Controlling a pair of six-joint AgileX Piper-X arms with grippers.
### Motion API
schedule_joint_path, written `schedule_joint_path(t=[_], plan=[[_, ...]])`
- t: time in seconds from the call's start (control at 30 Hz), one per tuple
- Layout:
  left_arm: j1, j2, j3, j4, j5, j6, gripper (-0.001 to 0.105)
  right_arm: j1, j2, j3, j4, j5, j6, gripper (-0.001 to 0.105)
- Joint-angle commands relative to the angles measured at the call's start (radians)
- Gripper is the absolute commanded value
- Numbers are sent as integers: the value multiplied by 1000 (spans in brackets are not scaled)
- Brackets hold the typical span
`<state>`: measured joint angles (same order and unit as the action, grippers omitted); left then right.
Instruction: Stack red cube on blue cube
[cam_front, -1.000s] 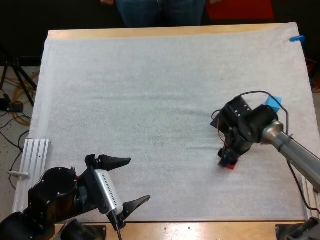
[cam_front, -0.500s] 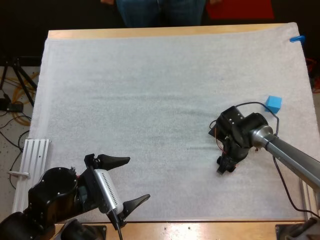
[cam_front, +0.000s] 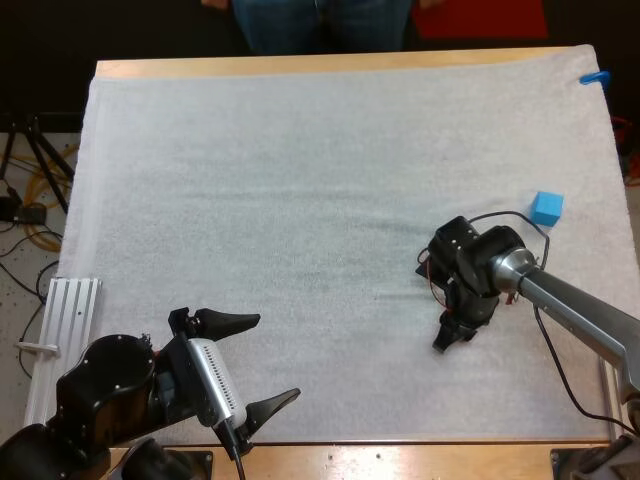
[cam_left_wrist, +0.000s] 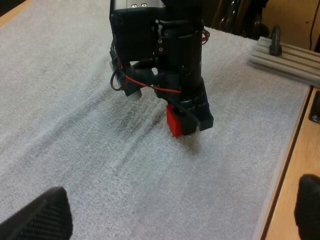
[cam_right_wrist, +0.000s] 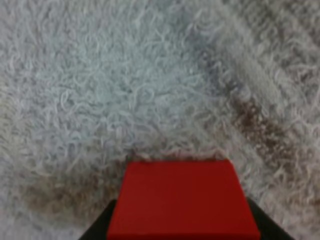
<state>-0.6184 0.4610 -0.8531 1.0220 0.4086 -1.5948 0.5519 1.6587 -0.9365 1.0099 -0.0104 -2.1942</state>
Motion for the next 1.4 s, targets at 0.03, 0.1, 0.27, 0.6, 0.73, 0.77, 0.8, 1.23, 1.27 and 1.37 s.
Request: schedule_joint_path(t=[0.03,0.1,0.27,0.6,0.73,0.77,0.8,1.23,1.27,1.37], plan=[[-3,-2,-6,-4,-11,-1,87,-2,-24,-19,31,10,12,15],[-3,-2,-6,-4,-11,-1,87,-2,-48,-31,42,10,16,15],[-3,-2,-6,-4,-11,-1,87,-2,-145,-82,85,83,28,15],[-3,-2,-6,-4,-14,-1,87,-74,-222,-230,142,169,112,15],[-3,-2,-6,-4,-16,-1,87,-162,-209,-270,136,171,117,15],[-3,-2,-6,-4,-16,-1,87,-190,-197,-282,134,171,117,15],[-3,-2,-6,-4,-16,-1,87,-198,-192,-287,134,171,117,15],[-3,-2,-6,-2,-16,-1,87,-383,60,-486,136,181,157,15],[-3,-2,-6,-2,-16,-1,87,-404,79,-499,139,169,168,15],[-3,-2,-6,-2,-16,-1,87,-455,115,-515,139,130,209,15]])
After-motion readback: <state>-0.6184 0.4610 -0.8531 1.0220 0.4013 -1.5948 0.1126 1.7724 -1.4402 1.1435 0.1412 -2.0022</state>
